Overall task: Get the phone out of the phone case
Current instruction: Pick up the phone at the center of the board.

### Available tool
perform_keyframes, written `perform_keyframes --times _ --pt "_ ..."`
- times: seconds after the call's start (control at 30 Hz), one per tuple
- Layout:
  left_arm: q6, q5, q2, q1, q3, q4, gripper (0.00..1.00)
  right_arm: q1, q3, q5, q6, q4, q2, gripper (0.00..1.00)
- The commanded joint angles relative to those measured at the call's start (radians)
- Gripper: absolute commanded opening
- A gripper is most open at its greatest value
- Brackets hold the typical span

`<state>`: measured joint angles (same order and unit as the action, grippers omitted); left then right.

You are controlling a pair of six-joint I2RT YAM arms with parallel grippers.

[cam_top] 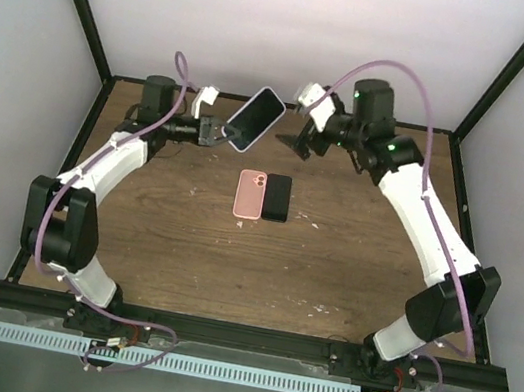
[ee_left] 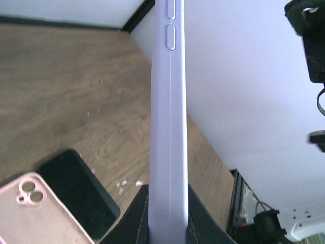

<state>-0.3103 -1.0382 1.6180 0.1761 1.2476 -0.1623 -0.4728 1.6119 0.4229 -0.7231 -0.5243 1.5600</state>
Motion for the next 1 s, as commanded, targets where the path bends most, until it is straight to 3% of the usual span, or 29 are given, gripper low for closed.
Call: perform_keyframes --times 0.0,0.23,0.4,0.57,0.97 --pt "-0.199 -0.058 -0.059 -0.01 -0.028 0.373 0.0 0.082 0.134 0.397 0.406 -0.024 0.068 1.0" --pt "-0.469 -0.038 -0.086 -0.01 -0.114 0.768 0.0 0.206 0.138 0.762 0.883 0.195 0.137 0.96" --pt "-0.6 -0.042 -0.087 0.0 -0.161 0.955 0.0 0.22 0.117 0.842 1.086 0.351 0.182 0.9" --pt "-0.62 -0.06 -0.087 0.023 -0.168 1.002 0.0 0.219 0.126 0.845 1.248 0.469 0.225 0.82" --pt "-0.616 -0.084 -0.086 0.098 -0.176 1.017 0.0 0.194 0.16 0.886 1.346 0.574 0.269 0.57"
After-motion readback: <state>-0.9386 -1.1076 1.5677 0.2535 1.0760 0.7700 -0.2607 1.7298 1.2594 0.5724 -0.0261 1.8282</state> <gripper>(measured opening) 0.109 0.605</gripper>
